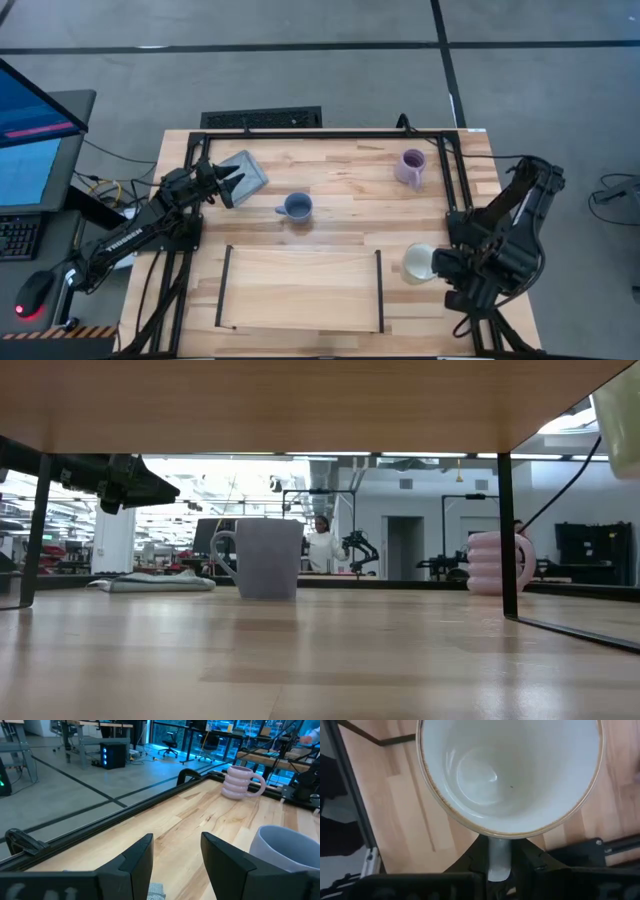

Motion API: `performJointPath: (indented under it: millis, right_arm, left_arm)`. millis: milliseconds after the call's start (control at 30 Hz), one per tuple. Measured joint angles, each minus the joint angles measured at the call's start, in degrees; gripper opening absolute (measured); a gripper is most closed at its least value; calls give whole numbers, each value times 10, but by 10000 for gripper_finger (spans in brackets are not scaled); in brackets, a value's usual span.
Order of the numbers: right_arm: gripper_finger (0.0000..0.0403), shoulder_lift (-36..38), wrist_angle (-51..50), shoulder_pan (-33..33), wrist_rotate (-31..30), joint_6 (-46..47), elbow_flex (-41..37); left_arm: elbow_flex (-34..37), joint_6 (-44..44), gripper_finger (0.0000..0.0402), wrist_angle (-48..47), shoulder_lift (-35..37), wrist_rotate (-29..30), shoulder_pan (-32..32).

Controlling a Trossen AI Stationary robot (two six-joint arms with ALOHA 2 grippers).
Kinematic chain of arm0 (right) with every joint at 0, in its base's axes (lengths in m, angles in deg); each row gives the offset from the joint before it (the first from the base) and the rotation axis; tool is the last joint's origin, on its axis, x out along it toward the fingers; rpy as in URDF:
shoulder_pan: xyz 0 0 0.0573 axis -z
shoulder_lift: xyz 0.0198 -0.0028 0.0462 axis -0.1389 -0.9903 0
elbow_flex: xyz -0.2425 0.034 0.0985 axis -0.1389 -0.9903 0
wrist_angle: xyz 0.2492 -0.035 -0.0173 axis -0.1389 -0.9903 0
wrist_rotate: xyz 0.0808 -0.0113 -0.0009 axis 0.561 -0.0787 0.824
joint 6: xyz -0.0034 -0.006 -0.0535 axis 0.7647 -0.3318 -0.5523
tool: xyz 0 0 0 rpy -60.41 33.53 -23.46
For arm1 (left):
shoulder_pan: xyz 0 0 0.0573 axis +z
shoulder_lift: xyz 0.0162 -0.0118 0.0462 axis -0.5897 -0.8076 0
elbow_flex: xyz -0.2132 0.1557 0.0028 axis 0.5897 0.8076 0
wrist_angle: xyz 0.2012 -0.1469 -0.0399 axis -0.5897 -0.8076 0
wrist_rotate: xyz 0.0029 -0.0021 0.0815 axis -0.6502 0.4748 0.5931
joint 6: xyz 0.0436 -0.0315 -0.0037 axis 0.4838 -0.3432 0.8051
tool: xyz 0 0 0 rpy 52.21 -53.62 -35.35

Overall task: Stack small to large cups/mugs on shelf
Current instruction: Put the green mug on the shelf

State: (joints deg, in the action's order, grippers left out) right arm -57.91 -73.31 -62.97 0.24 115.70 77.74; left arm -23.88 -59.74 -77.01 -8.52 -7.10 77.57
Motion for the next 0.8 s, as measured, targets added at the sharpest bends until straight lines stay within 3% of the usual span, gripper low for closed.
performJointPath:
  millis: [800]
  right_arm:
    - [66, 0, 1, 161, -12, -188, 35]
  left_arm:
    - [0, 0, 156, 0, 0, 0, 0]
